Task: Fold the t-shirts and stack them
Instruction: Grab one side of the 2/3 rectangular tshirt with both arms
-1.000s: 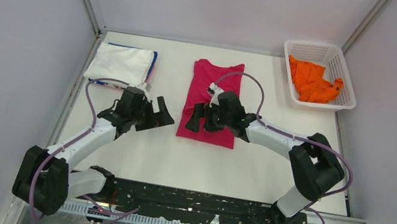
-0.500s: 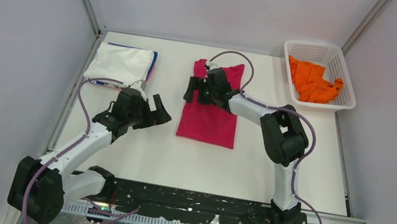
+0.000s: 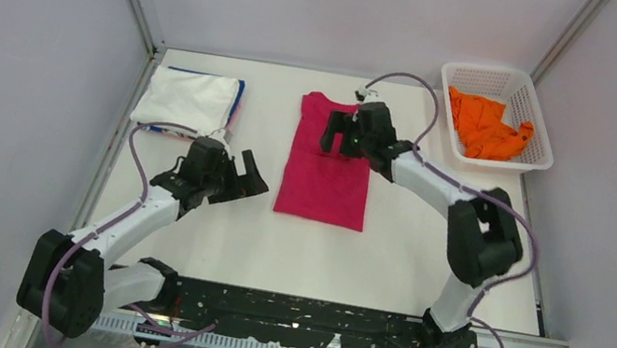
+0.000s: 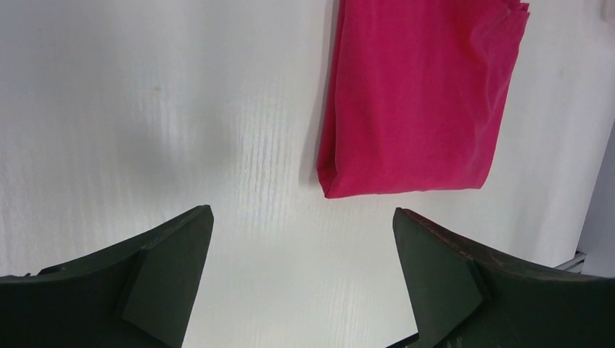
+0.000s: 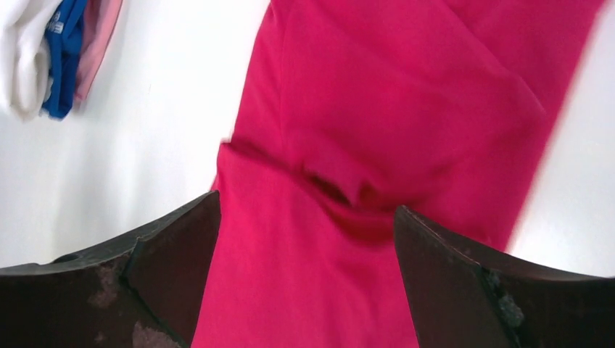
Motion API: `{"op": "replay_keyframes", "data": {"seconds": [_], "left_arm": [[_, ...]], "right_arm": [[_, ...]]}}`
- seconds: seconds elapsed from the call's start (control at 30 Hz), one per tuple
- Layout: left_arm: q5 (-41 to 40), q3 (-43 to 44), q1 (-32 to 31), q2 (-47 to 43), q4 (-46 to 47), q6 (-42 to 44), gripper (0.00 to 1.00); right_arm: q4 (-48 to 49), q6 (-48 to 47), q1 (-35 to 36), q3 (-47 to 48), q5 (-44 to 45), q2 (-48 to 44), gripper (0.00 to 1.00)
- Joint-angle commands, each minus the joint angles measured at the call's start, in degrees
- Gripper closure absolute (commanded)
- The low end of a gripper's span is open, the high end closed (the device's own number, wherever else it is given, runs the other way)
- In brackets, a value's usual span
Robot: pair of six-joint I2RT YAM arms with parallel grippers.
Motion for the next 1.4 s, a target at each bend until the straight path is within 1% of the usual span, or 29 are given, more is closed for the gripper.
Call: {"op": "replay_keyframes", "data": {"seconds": [0.0, 0.03, 0.07, 0.1, 0.13, 0.17, 0.2, 0.23, 0.27, 0.33, 0.37, 0.47, 0.57, 0.67, 0.77, 0.9, 0.93, 1.0, 1.1, 1.13, 1.17, 1.23, 1.27, 1.37], "left_arm": [[0.80, 1.79, -2.29, 3.57, 1.76, -1.75, 0.01], [0.66, 2.20, -3.12, 4.67, 1.76, -2.05, 0.00], [0.51, 2.72, -3.91, 5.74, 1.83, -2.17, 0.00], [0.28, 3.17, -4.59, 6.96, 1.85, -2.33, 0.01], [0.10, 3.59, -5.14, 8.17, 1.96, -2.46, 0.03], [0.16, 3.82, -5.56, 9.23, 2.49, -2.61, 0.06], [0.66, 4.10, -5.86, 10.47, 2.87, -2.75, 0.09], [1.15, 4.35, -6.03, 11.44, 3.28, -2.89, 0.12], [1.43, 4.53, -6.21, 12.84, 3.64, -3.11, 0.15], [1.81, 4.78, -6.45, 14.51, 3.99, -3.40, 0.19], [2.05, 4.73, -6.65, 15.27, 4.48, -3.68, 0.23], [2.81, 4.83, -7.96, 17.71, 6.07, -4.26, 0.29], [2.93, 5.65, -9.01, 20.53, 6.34, -4.69, 0.31], [3.75, 5.94, -9.42, 22.92, 7.45, -5.23, 0.32], [3.21, 6.05, -9.54, 24.43, 8.23, -5.38, 0.41], [2.88, 6.68, -9.54, 26.10, 8.49, -5.35, 0.57], [2.82, 7.08, -9.54, 26.56, 8.63, -5.31, 0.60], [2.11, 7.83, -9.54, 27.94, 8.64, -5.06, 0.66], [1.00, 9.60, -9.52, 29.85, 6.58, -4.32, 0.88], [1.03, 9.83, -9.54, 30.15, 6.22, -4.13, 0.98], [0.69, 9.70, -9.54, 30.23, 5.97, -4.08, 1.00], [0.14, 9.06, -9.49, 29.78, 6.01, -3.90, 1.00], [-0.39, 8.62, -9.53, 29.38, 6.13, -3.90, 1.00], [-1.04, 7.54, -9.54, 28.01, 6.52, -3.98, 1.00]], "right_arm": [[4.48, -0.94, 0.39, -14.61, 11.59, -21.43, 0.05], [4.53, -0.19, 0.17, -20.39, 13.83, -27.00, 0.05], [4.56, 1.75, -0.48, -23.07, 15.05, -29.73, 0.05], [4.53, 4.85, -1.06, -28.72, 15.10, -34.85, 0.05], [3.73, 7.09, -2.65, -31.50, 13.81, -37.04, 0.05], [3.63, 10.36, -3.86, -36.46, 11.93, -40.96, 0.05], [4.14, 11.17, -6.56, -38.88, 6.99, -42.64, 0.04], [4.36, 11.95, -7.70, -42.92, 3.78, -45.64, 0.01], [4.48, 12.36, -9.10, -44.79, 0.19, -47.00, 0.02], [5.40, 13.21, -9.49, -49.23, -3.21, -50.63, 0.04], [5.78, 13.65, -9.53, -51.15, -4.22, -52.29, 0.04], [5.63, 14.10, -9.46, -53.21, -7.15, -54.26, 0.04], [5.93, 15.13, -9.19, -54.72, -8.09, -53.89, 0.05], [6.80, 15.59, -8.49, -55.54, -9.56, -51.55, 0.07], [8.21, 15.54, -6.52, -55.32, -10.62, -48.49, 0.13], [7.97, 14.66, -3.34, -52.69, -9.22, -42.45, 0.22], [8.08, 14.95, -2.93, -51.99, -9.07, -40.34, 0.28], [8.17, 15.67, -1.93, -51.12, -9.25, -37.47, 0.37], [8.33, 16.00, -0.42, -50.58, -7.14, -35.08, 0.39], [8.21, 16.04, -0.14, -50.30, -6.40, -34.23, 0.41], [8.12, 16.11, -0.10, -50.28, -4.91, -33.83, 0.43], [8.80, 16.38, 0.02, -50.42, -3.23, -32.52, 0.46], [9.11, 16.70, -0.01, -50.53, -2.78, -32.18, 0.48], [10.37, 16.58, 0.10, -50.15, -2.12, -29.94, 0.51]]}}
